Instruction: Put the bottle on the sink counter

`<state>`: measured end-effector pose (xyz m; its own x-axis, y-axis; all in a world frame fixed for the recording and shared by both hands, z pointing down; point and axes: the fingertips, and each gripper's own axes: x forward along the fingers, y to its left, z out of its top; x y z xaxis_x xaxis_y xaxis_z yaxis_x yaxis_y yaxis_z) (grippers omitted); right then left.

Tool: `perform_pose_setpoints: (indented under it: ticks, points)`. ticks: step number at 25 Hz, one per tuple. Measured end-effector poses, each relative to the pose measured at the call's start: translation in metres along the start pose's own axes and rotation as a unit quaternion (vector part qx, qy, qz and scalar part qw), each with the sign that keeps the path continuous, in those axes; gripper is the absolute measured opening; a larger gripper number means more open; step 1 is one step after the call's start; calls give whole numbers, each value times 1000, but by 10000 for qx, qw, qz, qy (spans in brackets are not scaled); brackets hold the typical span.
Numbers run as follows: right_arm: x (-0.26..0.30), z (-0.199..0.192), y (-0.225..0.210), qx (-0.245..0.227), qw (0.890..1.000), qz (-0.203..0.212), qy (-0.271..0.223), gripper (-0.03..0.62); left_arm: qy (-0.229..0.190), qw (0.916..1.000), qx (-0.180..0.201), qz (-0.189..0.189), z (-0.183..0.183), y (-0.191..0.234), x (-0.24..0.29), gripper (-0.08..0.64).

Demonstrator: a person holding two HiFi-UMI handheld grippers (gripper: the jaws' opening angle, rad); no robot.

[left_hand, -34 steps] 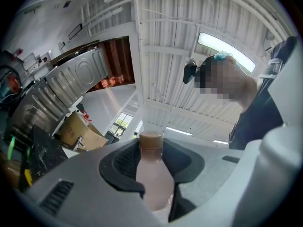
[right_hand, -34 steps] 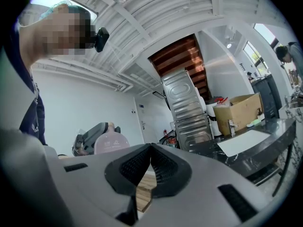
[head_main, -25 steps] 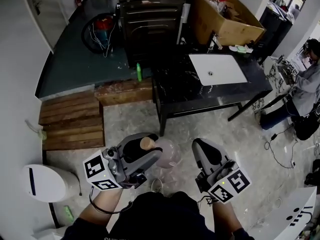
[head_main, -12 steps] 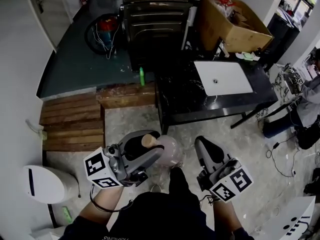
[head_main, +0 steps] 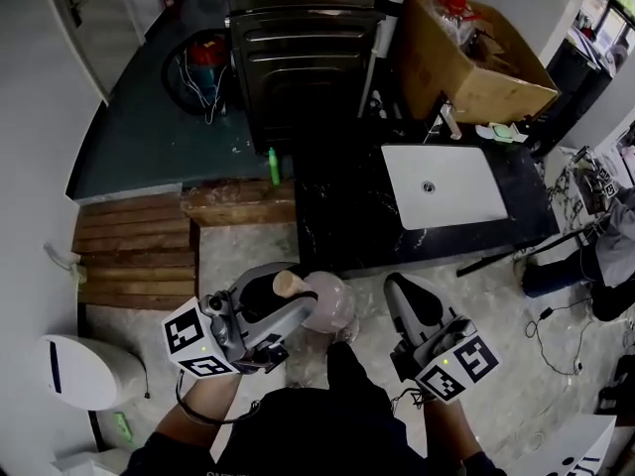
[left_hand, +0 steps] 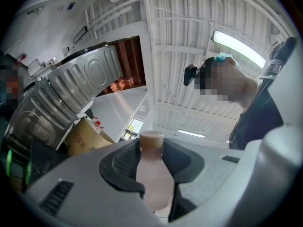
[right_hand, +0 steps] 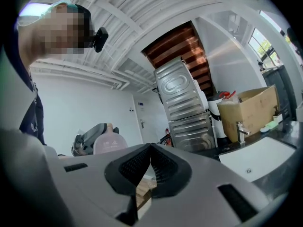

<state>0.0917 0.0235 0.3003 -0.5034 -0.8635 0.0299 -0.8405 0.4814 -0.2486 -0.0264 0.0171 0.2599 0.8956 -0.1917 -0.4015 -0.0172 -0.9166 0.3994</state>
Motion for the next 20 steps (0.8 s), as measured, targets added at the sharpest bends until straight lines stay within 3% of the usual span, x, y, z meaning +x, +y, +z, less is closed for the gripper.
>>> perform_pose_setpoints:
  ticks: [12,20]
  points:
    - [74,15,-125,164,9983,444,342,25,-86,9981,25,610,-4,119,79,138]
    - [116,12,-184,305,9951,747,572,25,-150,9944,75,1044,-2,187,110,138]
